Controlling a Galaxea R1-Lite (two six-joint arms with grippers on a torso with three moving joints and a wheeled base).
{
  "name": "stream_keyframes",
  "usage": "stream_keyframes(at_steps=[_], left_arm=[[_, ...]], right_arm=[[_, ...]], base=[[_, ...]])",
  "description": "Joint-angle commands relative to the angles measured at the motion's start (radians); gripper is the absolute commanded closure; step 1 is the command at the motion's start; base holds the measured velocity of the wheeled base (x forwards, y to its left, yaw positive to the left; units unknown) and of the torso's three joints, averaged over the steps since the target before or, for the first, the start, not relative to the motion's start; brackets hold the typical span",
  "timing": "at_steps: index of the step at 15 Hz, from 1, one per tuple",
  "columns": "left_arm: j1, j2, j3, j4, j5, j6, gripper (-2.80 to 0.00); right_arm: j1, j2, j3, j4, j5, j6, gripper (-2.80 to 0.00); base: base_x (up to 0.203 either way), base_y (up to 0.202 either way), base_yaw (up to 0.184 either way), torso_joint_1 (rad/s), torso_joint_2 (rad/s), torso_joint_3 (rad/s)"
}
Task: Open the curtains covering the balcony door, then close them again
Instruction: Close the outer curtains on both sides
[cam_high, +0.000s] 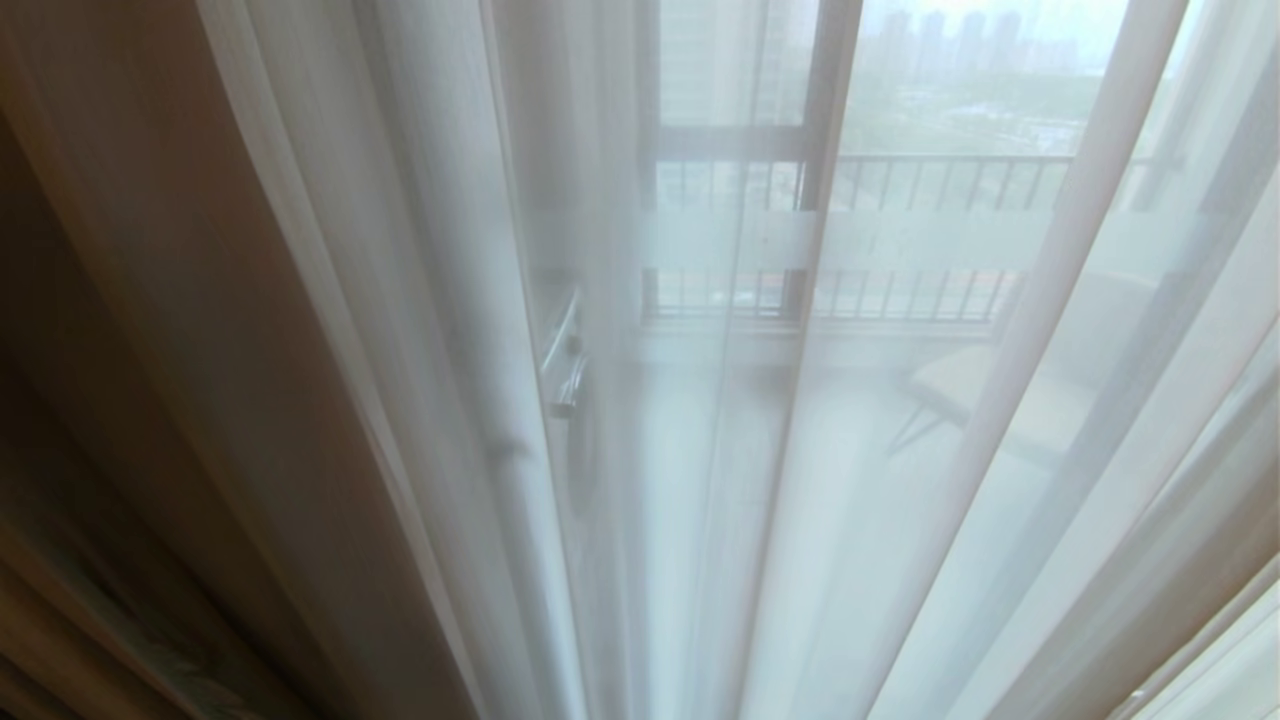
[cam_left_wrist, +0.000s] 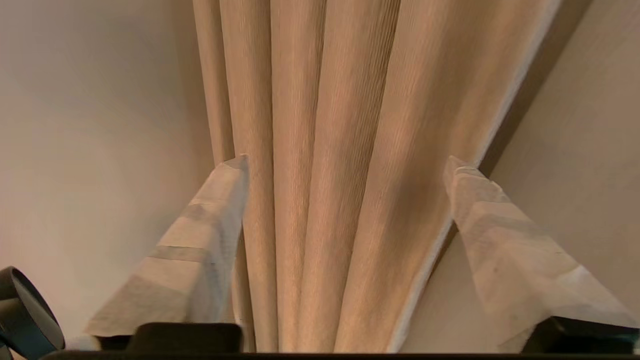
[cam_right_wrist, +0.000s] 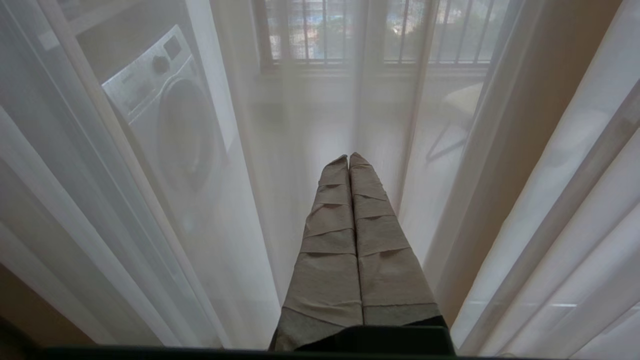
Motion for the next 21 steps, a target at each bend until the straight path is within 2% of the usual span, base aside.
stream_keyframes(at_steps=[1,4,8,12,18,21], left_arm=[[0.0,0.057,-0.004,-0.035,0.001,-0.001,-2.8],[0.0,0.144,-0.014,-0.138,0.0,-0.002,-2.8],[0.0,0.246,-0.058,-0.206,-0.017,-0.004,-2.8],[-0.006,0.331,-0.099,-0.285,-0.132,-0.019,-2.8],[-0.042,0.395,-0.102,-0.395,-0.227,-0.063,-2.8],[-0.067,0.392,-0.102,-0.401,-0.259,-0.086,-2.8]], right_arm=[[0.0,0.0,0.0,-0.001,0.0,0.0,0.0],[0.0,0.0,0.0,-0.001,0.0,0.0,0.0],[0.0,0.0,0.0,-0.001,0.0,0.0,0.0],[0.0,0.0,0.0,-0.001,0.0,0.0,0.0],[0.0,0.0,0.0,-0.001,0.0,0.0,0.0],[0.0,0.0,0.0,-0.001,0.0,0.0,0.0]], base=[[0.0,0.0,0.0,0.0,0.0,0.0],[0.0,0.0,0.0,0.0,0.0,0.0],[0.0,0.0,0.0,0.0,0.0,0.0],[0.0,0.0,0.0,0.0,0.0,0.0],[0.0,0.0,0.0,0.0,0.0,0.0],[0.0,0.0,0.0,0.0,0.0,0.0]])
